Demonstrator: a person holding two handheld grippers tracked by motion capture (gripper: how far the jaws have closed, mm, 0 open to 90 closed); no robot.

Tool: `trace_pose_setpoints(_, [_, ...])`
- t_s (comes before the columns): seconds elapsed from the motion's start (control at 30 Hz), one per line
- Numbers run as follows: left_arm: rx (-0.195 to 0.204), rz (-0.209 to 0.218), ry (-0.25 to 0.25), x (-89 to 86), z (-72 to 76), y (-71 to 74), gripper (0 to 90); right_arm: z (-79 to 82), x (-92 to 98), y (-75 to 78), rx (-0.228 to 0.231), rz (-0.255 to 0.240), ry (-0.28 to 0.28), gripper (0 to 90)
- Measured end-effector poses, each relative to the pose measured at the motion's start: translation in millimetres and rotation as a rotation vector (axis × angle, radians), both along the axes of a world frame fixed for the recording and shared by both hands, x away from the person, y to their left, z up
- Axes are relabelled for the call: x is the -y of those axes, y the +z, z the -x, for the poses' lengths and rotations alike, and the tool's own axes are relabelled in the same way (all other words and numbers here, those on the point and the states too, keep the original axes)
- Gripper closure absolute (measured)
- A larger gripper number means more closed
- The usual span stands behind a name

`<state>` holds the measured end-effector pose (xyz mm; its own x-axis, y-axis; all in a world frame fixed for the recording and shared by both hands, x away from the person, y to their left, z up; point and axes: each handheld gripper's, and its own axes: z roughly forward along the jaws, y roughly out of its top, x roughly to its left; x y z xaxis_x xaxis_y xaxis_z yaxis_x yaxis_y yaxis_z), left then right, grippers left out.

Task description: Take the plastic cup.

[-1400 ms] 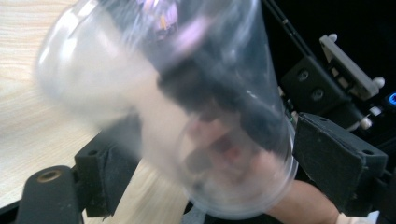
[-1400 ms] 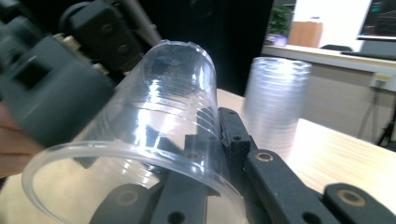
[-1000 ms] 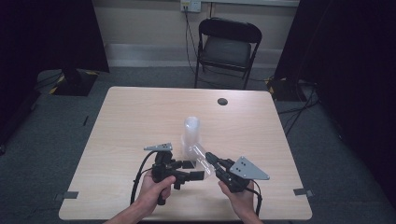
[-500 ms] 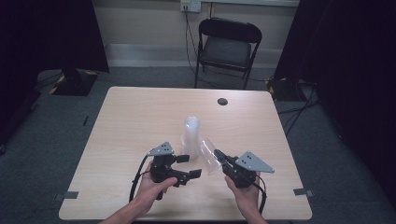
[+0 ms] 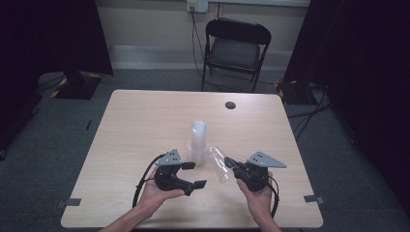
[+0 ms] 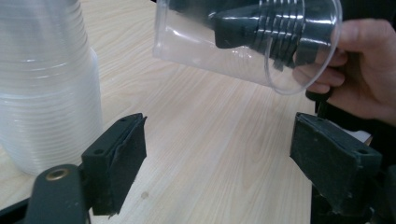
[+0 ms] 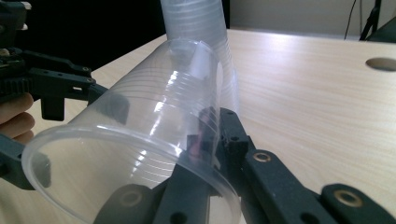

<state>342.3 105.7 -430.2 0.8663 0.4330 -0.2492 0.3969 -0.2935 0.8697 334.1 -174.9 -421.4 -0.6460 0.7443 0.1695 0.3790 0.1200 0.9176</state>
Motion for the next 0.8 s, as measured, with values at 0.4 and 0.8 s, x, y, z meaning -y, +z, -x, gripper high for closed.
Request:
trace_pose_setpoints(0.4, [0.123,-0.122,0.009,2.7,2.7,0.4,20.7,-8.2,1.6,-0.4,-0.151,0.038,0.065,89.4])
trace_pose_setpoints(0.8, [0.214,-0.187,-0.014,9.3,8.9,0.1,19.8,-10.9,-8.4,-8.0,-0.288,0.126,0.162,89.4])
